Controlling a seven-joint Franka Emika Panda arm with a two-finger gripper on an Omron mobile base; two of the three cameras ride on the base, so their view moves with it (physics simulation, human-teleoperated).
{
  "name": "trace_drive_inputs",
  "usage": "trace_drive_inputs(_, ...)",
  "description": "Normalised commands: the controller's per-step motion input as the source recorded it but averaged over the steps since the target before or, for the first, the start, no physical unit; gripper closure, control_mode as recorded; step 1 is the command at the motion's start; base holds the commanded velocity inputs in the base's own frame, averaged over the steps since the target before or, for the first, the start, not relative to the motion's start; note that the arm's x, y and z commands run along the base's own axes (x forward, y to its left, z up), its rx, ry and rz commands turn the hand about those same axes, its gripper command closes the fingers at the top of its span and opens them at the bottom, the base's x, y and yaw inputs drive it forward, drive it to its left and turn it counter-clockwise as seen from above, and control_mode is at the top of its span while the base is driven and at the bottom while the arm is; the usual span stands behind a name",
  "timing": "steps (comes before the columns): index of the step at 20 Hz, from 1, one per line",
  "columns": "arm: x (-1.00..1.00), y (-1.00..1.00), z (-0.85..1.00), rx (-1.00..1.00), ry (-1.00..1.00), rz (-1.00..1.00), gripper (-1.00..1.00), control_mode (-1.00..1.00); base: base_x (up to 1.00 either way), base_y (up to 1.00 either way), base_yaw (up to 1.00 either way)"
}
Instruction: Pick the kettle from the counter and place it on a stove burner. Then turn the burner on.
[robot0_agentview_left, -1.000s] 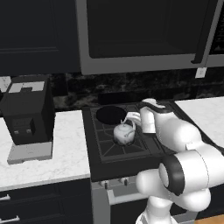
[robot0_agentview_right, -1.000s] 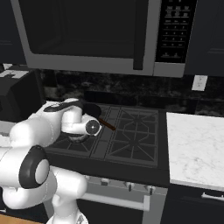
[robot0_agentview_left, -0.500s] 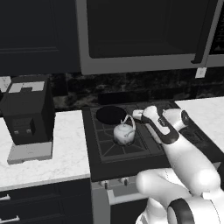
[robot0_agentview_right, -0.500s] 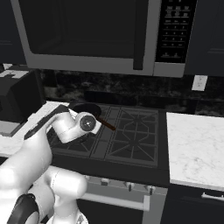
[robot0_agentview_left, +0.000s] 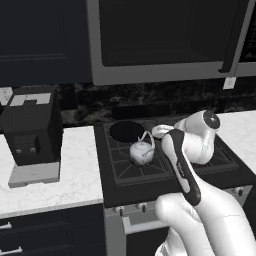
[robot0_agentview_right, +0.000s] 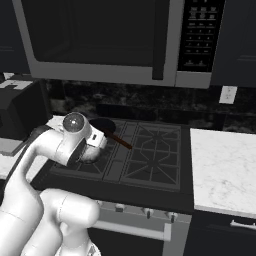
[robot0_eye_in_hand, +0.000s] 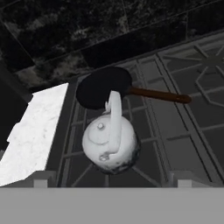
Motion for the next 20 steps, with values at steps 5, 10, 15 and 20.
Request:
trace_drive_inputs(5, -0.97, 0.04, 0.08, -0.27, 0.03, 0.00, -1.00, -1.00, 0.00, 0.00, 0.00)
trace_drive_inputs(10, -1.00, 0.18, 0.00, -0.24, -0.04, -0.02, -1.00, -1.00, 0.00, 0.00, 0.00)
trace_drive_inputs(15, -0.88, 0.42, 0.00, -0.17, -0.14, -0.02, -1.00, -1.00, 0.00, 0.00, 0.00)
trace_drive_inputs(20, -0.64, 0.54, -0.04, -0.13, -0.20, -0.03, -1.00, -1.00, 0.00, 0.00, 0.00)
